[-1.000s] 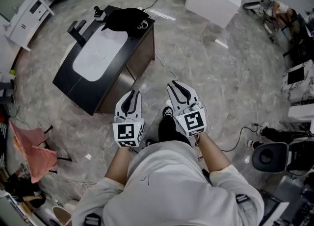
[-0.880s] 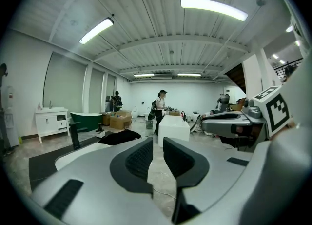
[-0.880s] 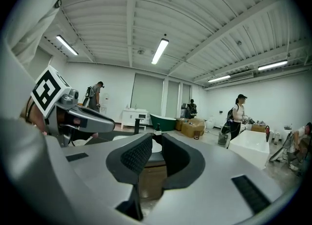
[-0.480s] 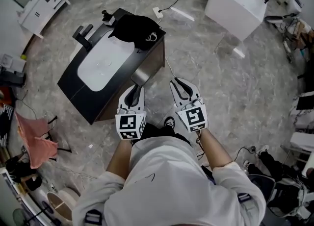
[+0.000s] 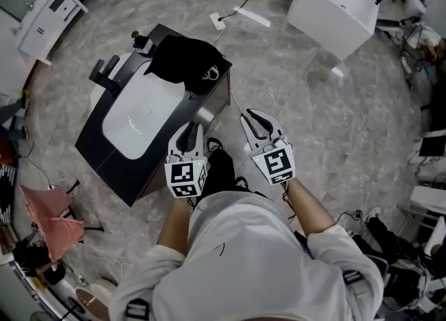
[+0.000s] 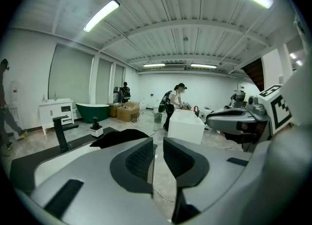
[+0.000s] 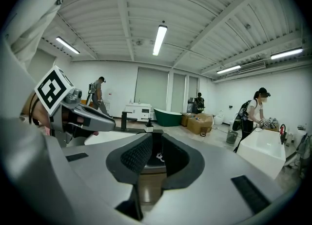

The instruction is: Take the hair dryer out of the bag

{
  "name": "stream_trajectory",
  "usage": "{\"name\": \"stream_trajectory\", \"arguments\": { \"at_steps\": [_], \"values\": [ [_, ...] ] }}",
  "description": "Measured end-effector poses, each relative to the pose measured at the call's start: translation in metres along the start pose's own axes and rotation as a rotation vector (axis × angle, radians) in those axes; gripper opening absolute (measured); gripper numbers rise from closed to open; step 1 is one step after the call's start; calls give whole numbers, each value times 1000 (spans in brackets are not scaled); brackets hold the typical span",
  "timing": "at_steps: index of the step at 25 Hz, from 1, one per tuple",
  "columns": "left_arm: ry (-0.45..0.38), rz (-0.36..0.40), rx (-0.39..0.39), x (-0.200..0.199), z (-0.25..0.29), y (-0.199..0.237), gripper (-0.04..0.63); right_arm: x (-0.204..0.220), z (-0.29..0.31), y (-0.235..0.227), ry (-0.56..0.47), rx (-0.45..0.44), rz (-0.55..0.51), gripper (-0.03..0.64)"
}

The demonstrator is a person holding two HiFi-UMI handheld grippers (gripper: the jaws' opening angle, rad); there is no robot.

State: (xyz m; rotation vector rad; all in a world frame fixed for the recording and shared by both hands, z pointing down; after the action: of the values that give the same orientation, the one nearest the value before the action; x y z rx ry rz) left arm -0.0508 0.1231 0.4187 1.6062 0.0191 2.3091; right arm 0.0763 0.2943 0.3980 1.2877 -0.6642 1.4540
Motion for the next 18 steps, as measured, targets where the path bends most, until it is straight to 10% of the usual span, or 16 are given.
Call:
{"name": "stream_trajectory", "arguments": {
  "at_steps": [18],
  "values": [
    [172,18,66,-50,178,91,78,9,180,-82,198,-136,-14,55]
  ]
}}
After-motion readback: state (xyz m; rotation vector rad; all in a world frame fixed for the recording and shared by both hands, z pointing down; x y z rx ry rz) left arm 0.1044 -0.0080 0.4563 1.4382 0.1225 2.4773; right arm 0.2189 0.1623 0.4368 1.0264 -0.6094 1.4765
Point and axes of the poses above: the fingertips, and each gripper's own axes: z forward along the fingers, y to its left, x out of its underside, the point moved 9 cm from there along -z, backward along the fingers, and after that the axes turned 9 degrees about -z, right-handed, at the moved point
